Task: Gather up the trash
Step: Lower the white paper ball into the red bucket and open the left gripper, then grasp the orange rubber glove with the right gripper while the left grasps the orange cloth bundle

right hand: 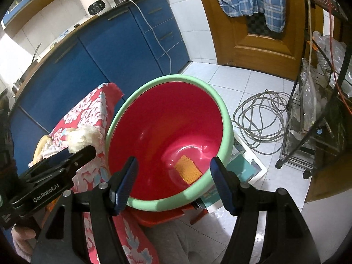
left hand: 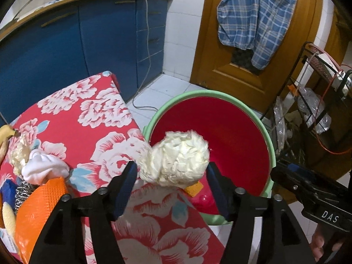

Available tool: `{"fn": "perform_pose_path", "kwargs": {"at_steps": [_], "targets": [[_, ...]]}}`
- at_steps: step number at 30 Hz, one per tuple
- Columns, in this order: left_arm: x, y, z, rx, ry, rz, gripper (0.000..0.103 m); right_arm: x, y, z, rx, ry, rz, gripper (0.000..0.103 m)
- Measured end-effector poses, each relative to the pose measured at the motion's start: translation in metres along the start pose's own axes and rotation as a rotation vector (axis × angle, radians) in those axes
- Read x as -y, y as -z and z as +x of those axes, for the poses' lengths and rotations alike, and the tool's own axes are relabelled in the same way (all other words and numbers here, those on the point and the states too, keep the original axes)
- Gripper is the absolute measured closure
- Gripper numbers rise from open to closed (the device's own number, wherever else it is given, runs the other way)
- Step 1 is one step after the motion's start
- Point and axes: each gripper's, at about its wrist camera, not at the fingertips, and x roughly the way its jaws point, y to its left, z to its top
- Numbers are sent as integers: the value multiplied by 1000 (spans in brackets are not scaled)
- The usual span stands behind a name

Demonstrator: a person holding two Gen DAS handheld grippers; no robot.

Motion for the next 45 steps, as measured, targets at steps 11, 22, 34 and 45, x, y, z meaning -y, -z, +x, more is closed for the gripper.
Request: {"fn": "perform_pose_path", "kwargs": {"at_steps": [11, 22, 34, 45], "targets": [[-10, 5, -14, 16, -10, -38, 30, 1, 5, -8, 11, 5, 12, 30], [-29, 16, -54, 75, -33, -87, 30, -16, 11, -24, 36, -12, 7, 23], [-77, 43, -98, 103, -99, -188, 30, -63, 22, -33, 33, -75, -87, 22], [-135, 62, -122, 135, -188, -298, 30, -104, 34, -20, -2, -101, -160, 21]]}}
